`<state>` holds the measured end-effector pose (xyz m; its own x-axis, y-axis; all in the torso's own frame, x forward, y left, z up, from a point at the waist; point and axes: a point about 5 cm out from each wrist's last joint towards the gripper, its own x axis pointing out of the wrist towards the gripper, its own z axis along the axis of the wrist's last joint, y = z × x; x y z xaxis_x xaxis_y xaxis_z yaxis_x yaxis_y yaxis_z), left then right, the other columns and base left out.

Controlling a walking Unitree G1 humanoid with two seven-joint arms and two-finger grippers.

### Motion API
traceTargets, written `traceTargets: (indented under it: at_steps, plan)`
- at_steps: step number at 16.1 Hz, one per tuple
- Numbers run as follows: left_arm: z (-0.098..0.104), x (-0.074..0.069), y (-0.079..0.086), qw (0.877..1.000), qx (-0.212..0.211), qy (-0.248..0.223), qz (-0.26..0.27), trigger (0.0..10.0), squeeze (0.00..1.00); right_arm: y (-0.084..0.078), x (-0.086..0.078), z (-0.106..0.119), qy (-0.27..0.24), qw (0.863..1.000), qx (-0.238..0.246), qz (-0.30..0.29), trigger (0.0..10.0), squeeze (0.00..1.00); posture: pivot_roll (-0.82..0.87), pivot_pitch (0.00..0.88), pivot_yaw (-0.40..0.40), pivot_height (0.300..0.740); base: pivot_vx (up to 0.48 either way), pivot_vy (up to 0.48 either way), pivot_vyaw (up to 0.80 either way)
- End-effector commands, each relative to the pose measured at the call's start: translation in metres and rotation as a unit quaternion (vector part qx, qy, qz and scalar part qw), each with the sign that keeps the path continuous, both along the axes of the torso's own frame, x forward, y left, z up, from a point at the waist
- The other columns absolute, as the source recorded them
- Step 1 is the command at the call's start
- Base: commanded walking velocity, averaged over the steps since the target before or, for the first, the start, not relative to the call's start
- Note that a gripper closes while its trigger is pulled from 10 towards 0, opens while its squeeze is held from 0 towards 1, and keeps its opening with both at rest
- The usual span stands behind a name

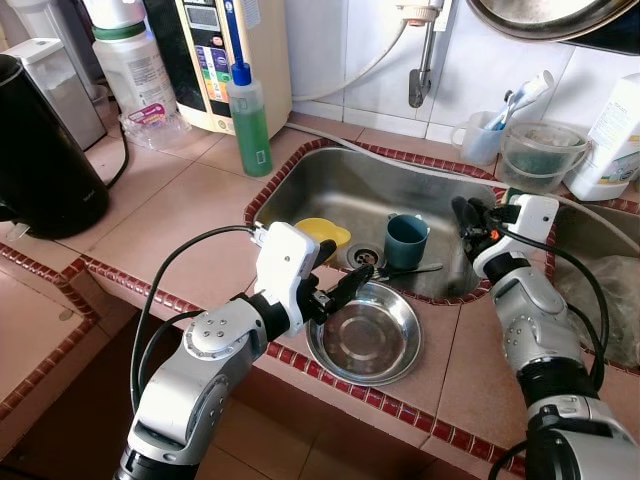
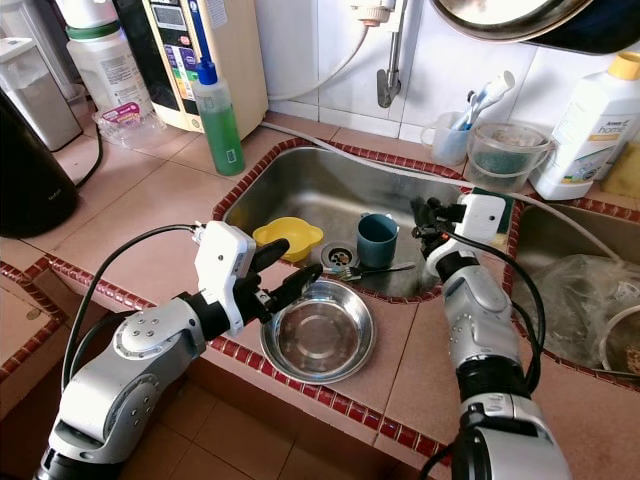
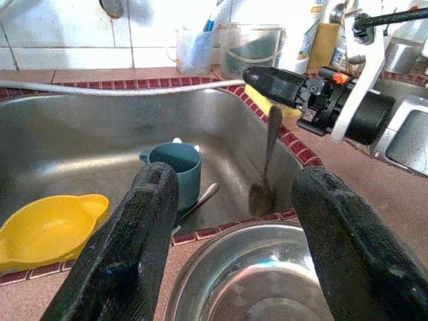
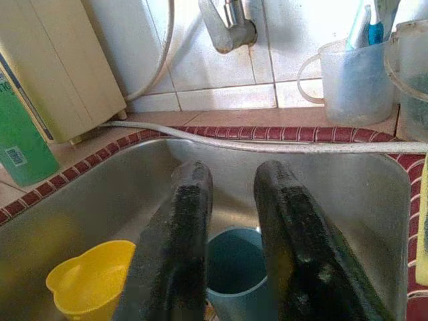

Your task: Kitchen organization

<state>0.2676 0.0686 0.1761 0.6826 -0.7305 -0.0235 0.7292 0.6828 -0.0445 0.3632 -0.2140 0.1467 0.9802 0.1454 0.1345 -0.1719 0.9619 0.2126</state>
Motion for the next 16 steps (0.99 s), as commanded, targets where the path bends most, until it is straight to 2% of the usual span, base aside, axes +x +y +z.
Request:
traceTargets:
  at_steps: [1, 8, 11, 12, 13, 16]
  plan:
    - [0.006, -0.001, -0.001, 1.0, -0.002, -0.01, -0.002, 10.0, 0.0, -0.003, 0.002, 0.006, -0.011, 1.0, 0.002, -0.001, 10.0, 1.0, -0.21, 0.08, 0.061, 0.74, 0.0, 0.0, 0.0]
    - [0.002, -0.002, 0.004, 1.0, 0.014, -0.011, -0.007, 10.0, 0.0, -0.009, -0.002, 0.006, -0.021, 0.999, -0.034, -0.008, 10.0, 1.0, -0.21, 0.067, 0.057, 0.74, 0.0, 0.0, 0.0]
    - [-0.003, 0.0, 0.016, 0.999, 0.033, -0.011, 0.005, 10.0, 0.0, -0.006, -0.011, 0.003, -0.019, 0.998, -0.05, 0.043, 10.0, 1.0, -0.21, 0.06, 0.05, 0.74, 0.0, 0.0, 0.0]
    - [-0.005, 0.002, 0.02, 0.999, 0.041, -0.013, 0.01, 10.0, 0.0, -0.003, -0.015, 0.002, -0.018, 0.996, -0.058, 0.061, 10.0, 0.78, -0.21, 0.058, 0.049, 0.74, 0.0, 0.0, 0.0]
    - [-0.007, 0.004, 0.025, 0.999, 0.048, -0.013, 0.017, 10.0, 0.0, 0.0, -0.02, -0.001, -0.017, 0.994, -0.068, 0.083, 10.0, 0.0, -0.21, 0.057, 0.048, 0.74, 0.0, 0.0, 0.0]
    - [-0.009, 0.006, 0.036, 0.998, 0.063, -0.019, 0.025, 10.0, 0.0, 0.01, -0.04, -0.007, -0.012, 0.985, -0.08, 0.154, 10.0, 0.0, -0.21, 0.056, 0.048, 0.74, 0.0, 0.0, 0.0]
